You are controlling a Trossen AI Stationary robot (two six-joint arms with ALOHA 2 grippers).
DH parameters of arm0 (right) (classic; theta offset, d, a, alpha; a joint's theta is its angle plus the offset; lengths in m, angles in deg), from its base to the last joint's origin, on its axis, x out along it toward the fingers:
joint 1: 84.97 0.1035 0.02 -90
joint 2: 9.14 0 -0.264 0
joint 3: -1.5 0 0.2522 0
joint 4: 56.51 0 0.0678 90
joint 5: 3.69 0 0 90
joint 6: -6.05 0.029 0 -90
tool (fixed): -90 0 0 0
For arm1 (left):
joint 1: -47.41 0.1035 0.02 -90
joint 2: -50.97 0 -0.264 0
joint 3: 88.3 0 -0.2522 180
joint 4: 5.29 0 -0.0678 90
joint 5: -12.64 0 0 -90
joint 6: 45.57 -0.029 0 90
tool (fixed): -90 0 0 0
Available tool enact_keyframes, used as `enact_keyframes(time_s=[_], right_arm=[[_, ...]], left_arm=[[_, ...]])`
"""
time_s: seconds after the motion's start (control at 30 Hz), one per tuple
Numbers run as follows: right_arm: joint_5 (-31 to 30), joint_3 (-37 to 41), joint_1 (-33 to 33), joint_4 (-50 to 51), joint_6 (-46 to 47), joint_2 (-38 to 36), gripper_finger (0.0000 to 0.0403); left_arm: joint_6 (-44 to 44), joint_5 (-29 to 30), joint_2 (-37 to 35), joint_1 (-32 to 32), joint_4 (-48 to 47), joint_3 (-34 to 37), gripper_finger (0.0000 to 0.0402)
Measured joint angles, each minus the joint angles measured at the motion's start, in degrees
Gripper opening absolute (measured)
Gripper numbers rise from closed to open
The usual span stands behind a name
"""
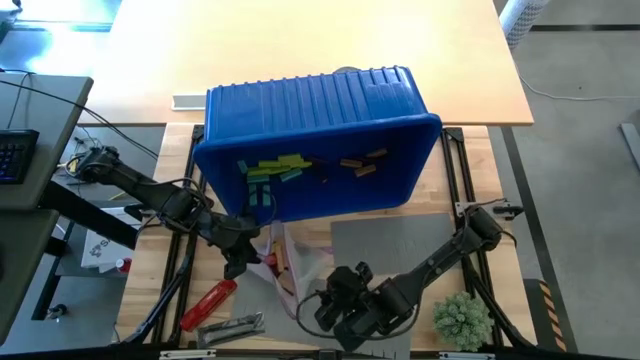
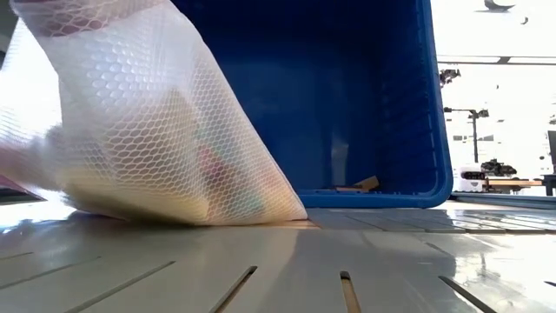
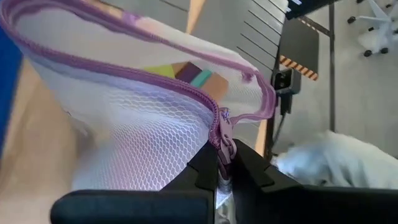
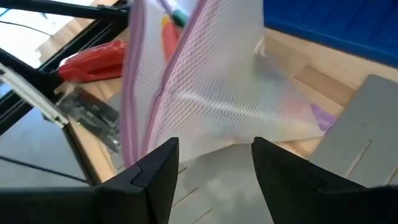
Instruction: Sort blocks
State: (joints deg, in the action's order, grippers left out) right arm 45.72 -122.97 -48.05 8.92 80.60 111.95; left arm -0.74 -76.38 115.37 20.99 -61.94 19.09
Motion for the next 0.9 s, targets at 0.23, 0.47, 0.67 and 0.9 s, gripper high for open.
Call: enact_keyframes(time_s=[0.23,0.47,0.67,0.9], right_arm=[[3.25,0.0,-5.44,-0.1,-2.66,1.93,0.0188],[8.44,0.0,-14.72,-0.09,-9.66,4.53,0.0188],[9.94,0.0,-21.77,-0.11,-18.72,4.59,0.0188],[12.55,-0.07,-28.21,-4.45,-31.11,6.37,0.0188]], left_arm=[[0.82,-0.31,0.0,-0.26,-1.02,0.0,0.0001],[-0.94,-0.3,0.0,-0.28,-2.94,0.0,0.0001],[-0.98,-0.27,0.0,-0.28,-4.29,0.0,0.0001],[-0.54,1.46,0.0,-0.32,-4.42,0.0,0.0001]])
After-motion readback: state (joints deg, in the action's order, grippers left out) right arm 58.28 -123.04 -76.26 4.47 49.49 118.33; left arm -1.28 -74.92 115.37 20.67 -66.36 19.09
